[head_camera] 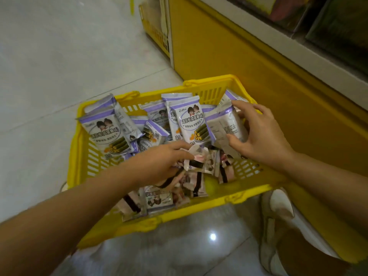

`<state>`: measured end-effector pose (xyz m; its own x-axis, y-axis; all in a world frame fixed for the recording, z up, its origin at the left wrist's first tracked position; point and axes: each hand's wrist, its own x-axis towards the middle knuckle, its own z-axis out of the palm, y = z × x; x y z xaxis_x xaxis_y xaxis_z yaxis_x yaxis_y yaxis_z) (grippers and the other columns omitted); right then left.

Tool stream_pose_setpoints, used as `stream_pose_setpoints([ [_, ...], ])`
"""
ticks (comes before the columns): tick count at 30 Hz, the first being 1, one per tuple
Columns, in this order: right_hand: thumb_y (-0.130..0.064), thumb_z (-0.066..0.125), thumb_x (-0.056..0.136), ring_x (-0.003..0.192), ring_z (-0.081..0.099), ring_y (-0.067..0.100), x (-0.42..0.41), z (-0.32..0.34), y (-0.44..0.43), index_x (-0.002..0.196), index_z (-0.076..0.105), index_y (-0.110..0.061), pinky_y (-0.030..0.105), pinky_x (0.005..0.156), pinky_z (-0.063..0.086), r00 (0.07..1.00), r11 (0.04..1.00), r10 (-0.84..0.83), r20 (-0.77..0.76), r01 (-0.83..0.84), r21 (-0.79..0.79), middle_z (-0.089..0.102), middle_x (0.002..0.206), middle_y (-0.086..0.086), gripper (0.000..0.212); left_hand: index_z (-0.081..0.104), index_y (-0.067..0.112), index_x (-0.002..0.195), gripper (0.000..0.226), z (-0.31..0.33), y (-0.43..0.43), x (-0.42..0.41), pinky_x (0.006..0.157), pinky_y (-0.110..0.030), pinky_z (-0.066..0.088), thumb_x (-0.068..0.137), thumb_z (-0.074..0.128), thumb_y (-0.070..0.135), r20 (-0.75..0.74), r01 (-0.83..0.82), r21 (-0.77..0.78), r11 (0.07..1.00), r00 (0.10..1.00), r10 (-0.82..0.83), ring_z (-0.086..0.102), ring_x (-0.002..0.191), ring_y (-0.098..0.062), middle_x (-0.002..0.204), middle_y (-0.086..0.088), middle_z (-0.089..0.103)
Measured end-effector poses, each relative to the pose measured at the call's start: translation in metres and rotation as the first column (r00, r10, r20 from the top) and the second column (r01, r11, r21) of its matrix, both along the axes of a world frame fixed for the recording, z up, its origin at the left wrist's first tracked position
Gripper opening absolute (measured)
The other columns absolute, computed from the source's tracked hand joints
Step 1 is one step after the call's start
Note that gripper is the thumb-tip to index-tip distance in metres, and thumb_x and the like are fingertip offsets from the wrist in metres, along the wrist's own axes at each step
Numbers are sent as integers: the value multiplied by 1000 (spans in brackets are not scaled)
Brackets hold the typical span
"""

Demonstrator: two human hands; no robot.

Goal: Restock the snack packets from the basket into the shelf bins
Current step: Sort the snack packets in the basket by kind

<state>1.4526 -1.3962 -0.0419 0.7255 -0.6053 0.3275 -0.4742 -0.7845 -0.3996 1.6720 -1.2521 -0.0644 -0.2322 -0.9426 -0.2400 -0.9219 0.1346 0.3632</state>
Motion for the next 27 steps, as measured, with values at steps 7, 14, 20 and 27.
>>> stream_pose_setpoints([
  [7, -22, 75, 75, 92, 42, 0, 35, 18, 32, 138, 44, -15, 41, 93, 41, 998, 996, 31, 60, -36, 81, 57, 93, -11, 71, 53, 29, 131, 49, 28, 71, 50, 98, -30, 42, 86, 61, 12, 176, -213, 197, 957, 968, 179, 45, 126, -18, 144, 6, 36],
  [14, -35, 70, 77, 109, 56, 26, 43, 16, 31, 142, 32, -29, 41, 85, 52, 994, 984, 83, -75, -70, 161, 63, 116, 1, 75, 43, 23, 138, 44, 14, 88, 35, 109, -67, 1, 95, 49, 25, 657, -154, 241, 958, 752, -44, 10, 146, -35, 153, -9, 27],
  [20, -21, 73, 75, 75, 58, -3, 11, 15, -2, 137, 38, -28, 14, 61, 43, 994, 971, -57, 92, 33, 239, 58, 101, -9, 72, 46, 26, 132, 36, 10, 33, -2, 114, -54, 10, 97, 46, 26, 391, 2, -43, 999, 920, 15, 47, 124, -26, 137, 0, 46],
  [27, -15, 74, 79, 95, 55, -13, -23, -1, -30, 132, 36, -15, 12, 71, 52, 902, 921, -298, 312, 185, 344, 49, 107, -24, 65, 48, 20, 133, 36, -37, -36, -57, 79, -40, 48, 98, 43, 22, 143, 170, 7, 985, 975, -169, 55, 107, -27, 126, -4, 51],
])
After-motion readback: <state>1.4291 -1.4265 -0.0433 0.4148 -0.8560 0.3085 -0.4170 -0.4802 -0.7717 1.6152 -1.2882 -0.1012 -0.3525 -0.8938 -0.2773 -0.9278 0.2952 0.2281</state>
